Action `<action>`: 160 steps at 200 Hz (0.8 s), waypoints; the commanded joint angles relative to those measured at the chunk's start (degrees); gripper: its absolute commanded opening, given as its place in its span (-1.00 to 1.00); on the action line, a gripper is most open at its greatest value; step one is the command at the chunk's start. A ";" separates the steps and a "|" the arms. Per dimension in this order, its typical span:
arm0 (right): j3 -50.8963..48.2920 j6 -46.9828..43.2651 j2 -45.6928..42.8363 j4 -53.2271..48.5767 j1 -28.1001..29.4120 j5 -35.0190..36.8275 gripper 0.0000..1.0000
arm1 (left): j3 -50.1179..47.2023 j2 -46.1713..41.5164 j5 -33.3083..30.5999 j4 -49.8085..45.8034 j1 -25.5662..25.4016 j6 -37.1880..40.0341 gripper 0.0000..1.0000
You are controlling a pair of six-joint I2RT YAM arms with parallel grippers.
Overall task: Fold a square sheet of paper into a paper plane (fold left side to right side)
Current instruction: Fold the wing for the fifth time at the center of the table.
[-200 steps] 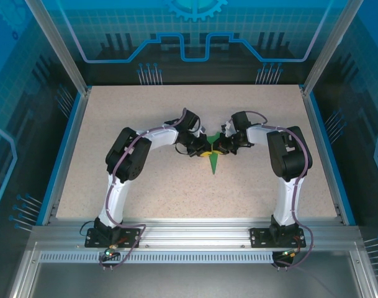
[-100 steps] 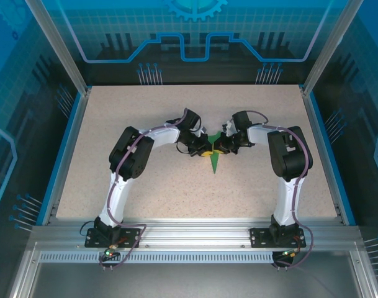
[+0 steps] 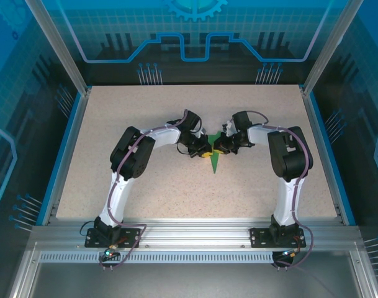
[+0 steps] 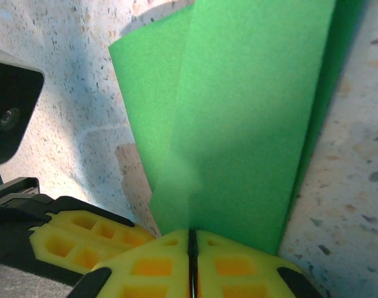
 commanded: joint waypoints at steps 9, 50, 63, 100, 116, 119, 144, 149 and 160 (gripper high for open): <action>-0.96 1.80 -5.01 3.34 -1.85 -2.40 -0.72 | -0.35 4.49 -5.34 -4.52 -1.44 -1.50 -0.93; -5.01 1.62 -10.47 4.31 -2.38 -1.26 -0.63 | 0.61 5.20 -5.95 -5.16 -1.73 -1.86 -0.95; -6.81 1.45 -12.25 3.65 -2.43 -1.32 -0.72 | 0.84 5.27 -6.01 -5.27 -1.68 -1.88 -0.96; -14.18 0.42 -17.86 1.63 -0.86 -4.88 -0.92 | 1.20 5.04 -6.08 -5.48 -1.75 -1.83 -0.97; -18.02 1.29 -19.45 3.86 0.35 -7.30 -0.92 | 1.11 4.86 -6.24 -5.69 -1.80 -1.74 -0.97; -19.77 1.68 -19.64 4.67 0.47 -7.62 -0.92 | 1.11 4.86 -6.27 -5.69 -1.77 -1.70 -0.97; -23.84 3.89 -19.66 9.38 2.06 -9.65 -0.92 | 1.10 4.84 -6.41 -5.74 -1.77 -1.62 -0.97; -24.04 4.05 -19.43 9.84 2.45 -9.74 -0.92 | 1.10 4.86 -6.40 -5.83 -1.78 -1.62 -0.97; -24.38 4.38 -18.78 10.72 3.03 -9.72 -0.92 | 1.11 4.77 -6.41 -5.90 -1.78 -1.63 -0.97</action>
